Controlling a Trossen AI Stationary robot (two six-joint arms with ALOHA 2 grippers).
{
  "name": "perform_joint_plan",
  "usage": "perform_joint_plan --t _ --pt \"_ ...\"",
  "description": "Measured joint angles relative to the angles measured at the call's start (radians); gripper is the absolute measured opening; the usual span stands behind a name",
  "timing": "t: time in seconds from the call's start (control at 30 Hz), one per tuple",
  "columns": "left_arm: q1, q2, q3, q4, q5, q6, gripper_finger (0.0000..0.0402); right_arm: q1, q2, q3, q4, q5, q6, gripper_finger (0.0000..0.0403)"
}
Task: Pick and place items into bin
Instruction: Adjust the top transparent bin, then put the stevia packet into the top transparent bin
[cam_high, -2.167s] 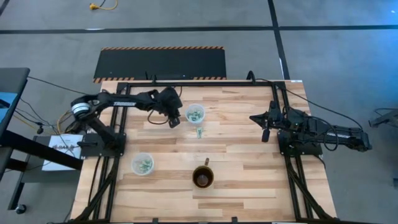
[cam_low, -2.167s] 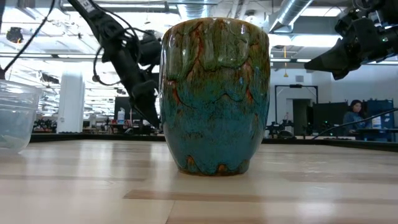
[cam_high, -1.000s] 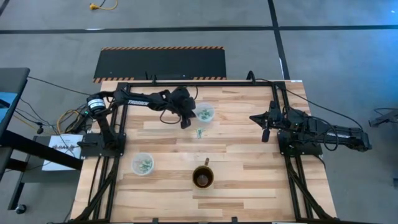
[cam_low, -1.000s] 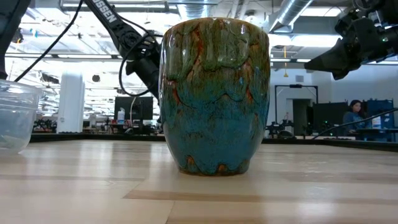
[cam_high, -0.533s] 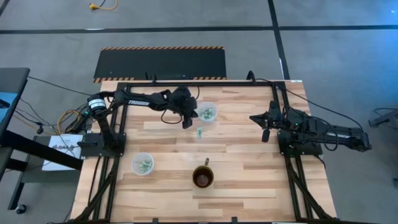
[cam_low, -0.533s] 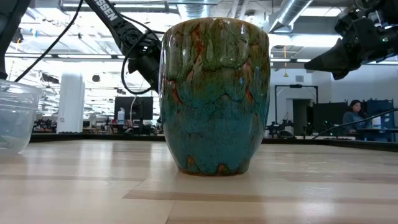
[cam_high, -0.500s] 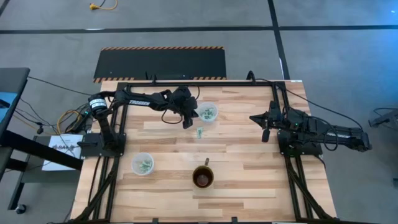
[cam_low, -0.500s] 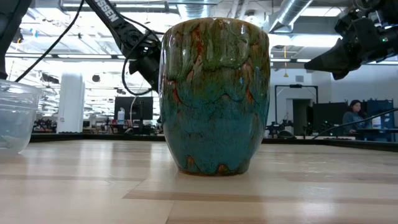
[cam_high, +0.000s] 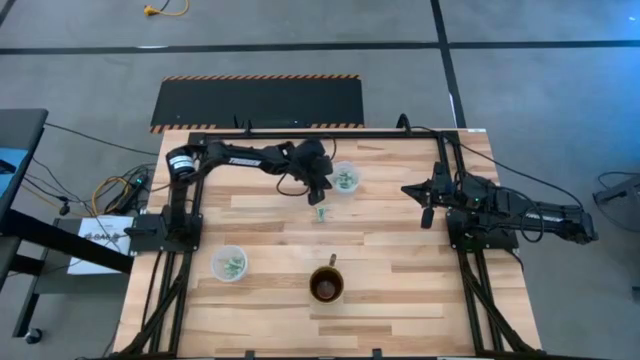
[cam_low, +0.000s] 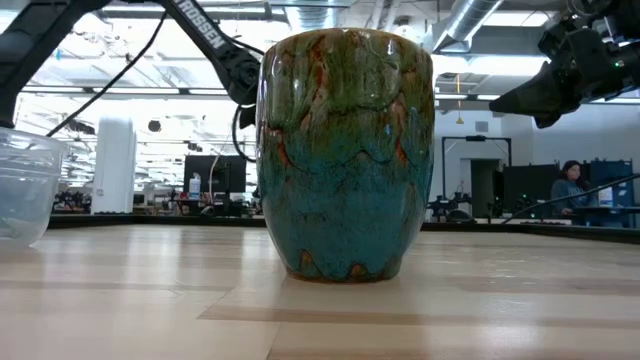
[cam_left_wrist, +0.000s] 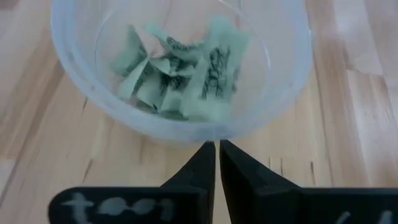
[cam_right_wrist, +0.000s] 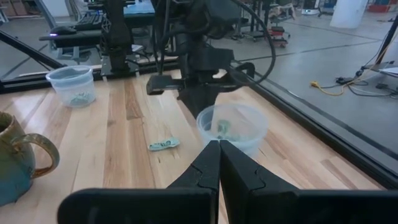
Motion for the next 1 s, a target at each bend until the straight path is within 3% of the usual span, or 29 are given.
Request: perform_joint_plan --t 0.2,0.47,0.77,0.9,1.0 --pt "-0.017 0.059 0.055 -0.050 -0.001 0.019 0.0011 0.000 0.000 0.000 0.000 0.000 0.000 0.0000" --pt "-0.035 0.050 0.067 -0.117 0.017 0.065 0.0011 0.000 0.000 0.000 0.000 0.000 0.000 0.0000" --pt "-0.036 -0.008 0.067 -0.349 0.086 0.140 0.0013 0.000 0.000 0.000 0.000 0.000 0.000 0.0000" --pt "-0.036 -0.011 0.067 -0.411 0.172 0.176 0.0042 0.000 0.000 0.000 0.000 0.000 0.000 0.0000" --pt "-0.044 -0.011 0.067 -0.428 0.166 0.251 0.0083 0.000 0.000 0.000 0.000 0.000 0.000 0.0000"
